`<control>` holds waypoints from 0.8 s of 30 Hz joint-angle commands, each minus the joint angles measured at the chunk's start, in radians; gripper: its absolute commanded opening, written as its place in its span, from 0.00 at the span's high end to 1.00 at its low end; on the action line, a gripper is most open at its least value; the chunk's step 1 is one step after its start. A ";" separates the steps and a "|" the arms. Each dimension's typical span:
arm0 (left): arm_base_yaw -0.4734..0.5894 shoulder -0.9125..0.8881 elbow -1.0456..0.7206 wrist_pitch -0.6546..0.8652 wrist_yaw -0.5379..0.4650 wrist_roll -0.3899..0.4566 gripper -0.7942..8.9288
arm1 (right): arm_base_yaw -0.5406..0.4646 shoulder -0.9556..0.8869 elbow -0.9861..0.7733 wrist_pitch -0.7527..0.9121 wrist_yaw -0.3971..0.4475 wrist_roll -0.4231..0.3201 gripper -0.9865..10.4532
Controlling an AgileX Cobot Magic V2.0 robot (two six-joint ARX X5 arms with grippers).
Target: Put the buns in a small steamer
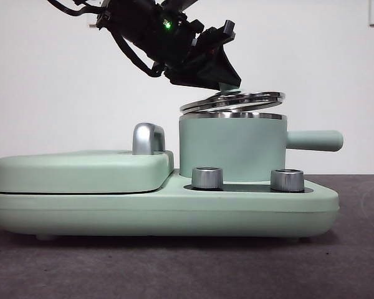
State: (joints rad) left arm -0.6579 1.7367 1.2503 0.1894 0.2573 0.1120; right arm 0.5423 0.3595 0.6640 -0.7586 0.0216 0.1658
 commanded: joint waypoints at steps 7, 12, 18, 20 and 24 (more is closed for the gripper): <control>-0.010 0.016 0.034 -0.008 0.002 0.035 0.90 | 0.006 0.005 0.009 0.018 0.014 0.010 0.65; -0.010 0.016 0.034 -0.011 0.003 0.037 0.90 | 0.005 0.005 0.009 0.018 0.033 0.010 0.65; -0.011 0.016 0.034 -0.018 0.005 0.039 0.90 | 0.005 0.005 0.009 0.018 0.033 0.010 0.65; -0.011 0.016 0.034 -0.018 0.005 0.048 0.90 | 0.005 0.005 0.009 0.018 0.033 0.010 0.65; -0.011 0.017 0.034 -0.024 0.005 0.056 0.90 | 0.005 0.005 0.009 0.018 0.033 0.010 0.65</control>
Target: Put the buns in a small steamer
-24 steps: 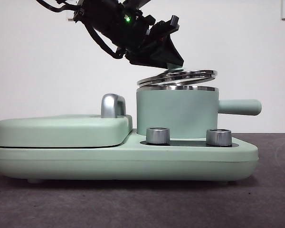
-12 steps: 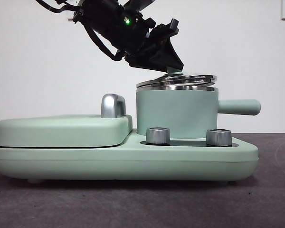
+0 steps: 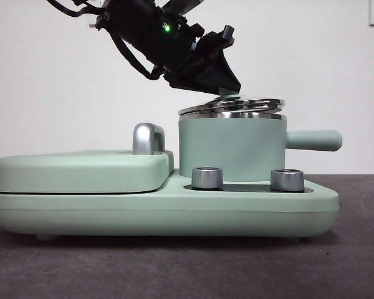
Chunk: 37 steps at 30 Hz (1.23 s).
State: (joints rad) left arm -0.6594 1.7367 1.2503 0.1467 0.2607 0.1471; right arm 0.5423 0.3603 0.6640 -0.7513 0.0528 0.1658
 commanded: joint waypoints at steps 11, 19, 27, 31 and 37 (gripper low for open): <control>-0.023 0.040 0.034 -0.012 0.002 0.051 0.90 | 0.005 0.004 0.009 0.011 0.002 0.002 0.65; -0.028 0.063 0.034 -0.022 -0.023 0.054 0.90 | 0.005 0.004 0.009 0.010 0.001 0.003 0.65; -0.029 0.063 0.034 -0.062 -0.036 0.054 0.90 | 0.005 0.004 0.009 0.010 0.001 0.003 0.65; -0.029 0.061 0.034 -0.090 -0.036 0.055 0.90 | 0.005 0.004 0.009 0.010 0.001 0.003 0.65; -0.031 0.055 0.046 -0.124 -0.082 0.107 0.90 | 0.005 0.004 0.009 0.010 0.001 0.003 0.65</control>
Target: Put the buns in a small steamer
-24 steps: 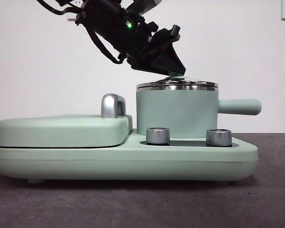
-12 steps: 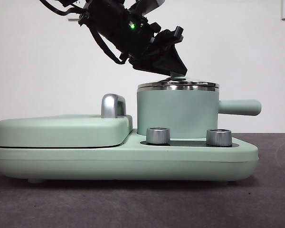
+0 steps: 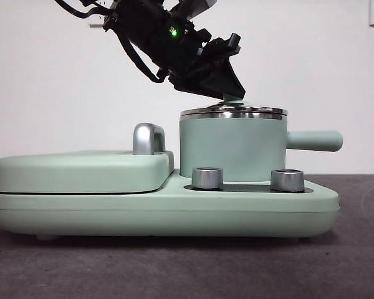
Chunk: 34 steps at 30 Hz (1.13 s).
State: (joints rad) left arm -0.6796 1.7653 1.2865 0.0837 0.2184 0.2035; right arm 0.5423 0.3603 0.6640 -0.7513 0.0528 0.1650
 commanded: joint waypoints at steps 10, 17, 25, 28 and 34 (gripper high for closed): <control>-0.012 0.025 0.033 -0.093 -0.039 0.087 0.90 | 0.005 0.004 0.009 0.010 0.001 0.004 0.65; -0.018 0.019 0.060 -0.085 -0.034 0.073 0.90 | 0.005 0.004 0.009 0.010 0.001 0.003 0.65; -0.021 0.019 0.093 -0.093 -0.034 0.071 0.90 | 0.005 0.004 0.009 0.009 0.001 0.003 0.65; -0.021 0.019 0.093 -0.093 -0.034 0.071 0.90 | 0.005 0.004 0.009 0.008 0.001 0.003 0.65; -0.021 0.019 0.093 -0.095 -0.034 0.072 0.90 | 0.005 0.004 0.009 0.006 0.001 0.003 0.65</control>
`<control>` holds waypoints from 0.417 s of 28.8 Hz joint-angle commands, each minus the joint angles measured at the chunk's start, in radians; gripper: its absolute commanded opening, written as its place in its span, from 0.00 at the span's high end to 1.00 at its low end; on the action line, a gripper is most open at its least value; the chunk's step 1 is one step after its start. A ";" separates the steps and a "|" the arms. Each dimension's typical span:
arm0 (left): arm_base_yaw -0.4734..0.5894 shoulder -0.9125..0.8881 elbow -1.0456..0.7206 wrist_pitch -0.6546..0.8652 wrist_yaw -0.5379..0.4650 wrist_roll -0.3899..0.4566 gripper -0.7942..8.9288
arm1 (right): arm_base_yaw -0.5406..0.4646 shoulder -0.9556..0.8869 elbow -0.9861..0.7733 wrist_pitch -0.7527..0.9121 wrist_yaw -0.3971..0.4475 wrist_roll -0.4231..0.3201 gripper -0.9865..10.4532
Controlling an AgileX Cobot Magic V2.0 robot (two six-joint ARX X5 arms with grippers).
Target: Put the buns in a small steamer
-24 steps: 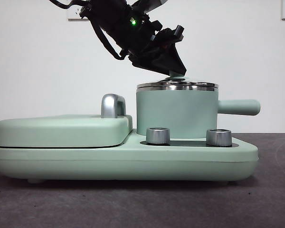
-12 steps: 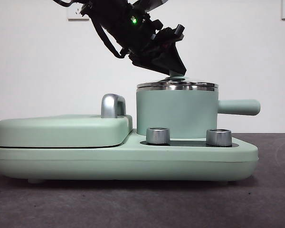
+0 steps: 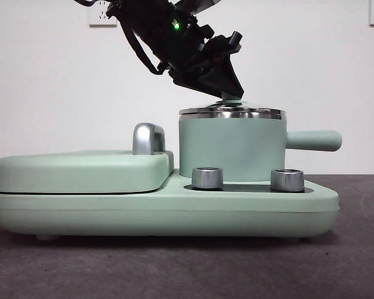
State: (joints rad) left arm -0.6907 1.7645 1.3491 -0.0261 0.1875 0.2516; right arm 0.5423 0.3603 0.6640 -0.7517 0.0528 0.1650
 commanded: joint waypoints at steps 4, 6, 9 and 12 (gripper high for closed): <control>-0.010 0.020 0.031 0.017 -0.003 0.023 0.84 | 0.005 0.004 0.009 0.006 0.000 0.003 0.65; -0.011 0.020 0.031 0.018 -0.003 0.020 0.78 | 0.005 0.004 0.009 0.006 0.000 0.003 0.65; -0.011 0.020 0.031 0.019 -0.003 0.013 0.73 | 0.005 0.004 0.009 0.003 0.000 0.003 0.65; -0.012 0.020 0.031 0.019 0.007 -0.021 0.62 | 0.005 0.004 0.009 -0.003 0.000 0.003 0.65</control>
State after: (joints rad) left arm -0.6922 1.7649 1.3495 -0.0189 0.1879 0.2455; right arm 0.5423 0.3603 0.6640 -0.7582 0.0528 0.1650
